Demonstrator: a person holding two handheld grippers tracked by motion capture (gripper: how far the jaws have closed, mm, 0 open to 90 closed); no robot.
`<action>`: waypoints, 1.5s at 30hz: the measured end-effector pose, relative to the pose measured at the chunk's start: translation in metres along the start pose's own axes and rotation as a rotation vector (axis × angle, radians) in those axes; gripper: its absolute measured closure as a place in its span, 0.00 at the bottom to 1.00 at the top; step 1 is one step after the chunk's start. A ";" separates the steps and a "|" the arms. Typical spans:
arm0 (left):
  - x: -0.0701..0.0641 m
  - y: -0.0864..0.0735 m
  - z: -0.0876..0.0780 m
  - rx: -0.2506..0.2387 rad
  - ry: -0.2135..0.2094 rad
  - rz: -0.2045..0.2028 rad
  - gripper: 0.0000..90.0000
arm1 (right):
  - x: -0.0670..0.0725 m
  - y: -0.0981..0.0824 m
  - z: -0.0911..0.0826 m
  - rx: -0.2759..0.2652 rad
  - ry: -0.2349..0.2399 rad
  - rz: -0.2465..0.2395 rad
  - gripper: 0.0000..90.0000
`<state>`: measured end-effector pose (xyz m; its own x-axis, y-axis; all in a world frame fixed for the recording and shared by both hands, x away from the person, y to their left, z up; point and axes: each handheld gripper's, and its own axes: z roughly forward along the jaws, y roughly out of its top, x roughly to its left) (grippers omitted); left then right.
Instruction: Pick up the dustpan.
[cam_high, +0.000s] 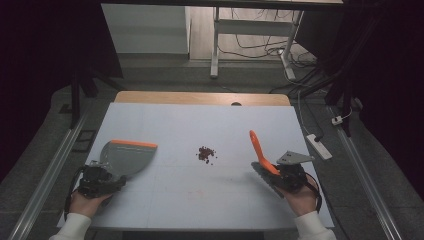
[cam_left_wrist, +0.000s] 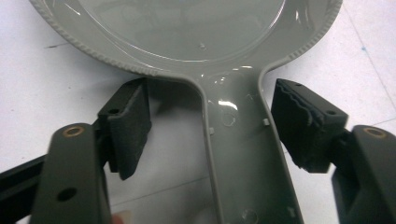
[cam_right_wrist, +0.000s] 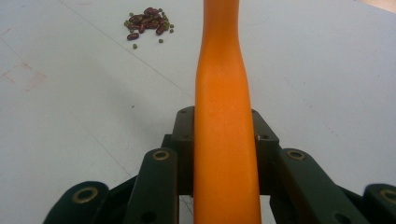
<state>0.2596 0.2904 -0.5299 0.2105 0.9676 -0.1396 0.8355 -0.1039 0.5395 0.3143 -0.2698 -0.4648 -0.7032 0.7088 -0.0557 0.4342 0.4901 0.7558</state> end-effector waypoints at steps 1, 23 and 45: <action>0.001 0.000 0.001 0.001 -0.004 -0.003 0.42 | 0.000 0.000 0.000 0.001 0.000 0.000 0.78; 0.012 0.001 0.000 -0.012 -0.072 -0.009 0.68 | 0.000 -0.001 0.001 0.006 0.001 0.002 0.78; 0.025 -0.004 -0.015 -0.120 -0.117 0.069 0.68 | 0.001 -0.001 -0.002 -0.004 0.002 0.007 0.78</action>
<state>0.2540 0.3184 -0.5234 0.3291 0.9248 -0.1908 0.7521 -0.1345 0.6452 0.3116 -0.2704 -0.4638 -0.7015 0.7111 -0.0487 0.4369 0.4830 0.7589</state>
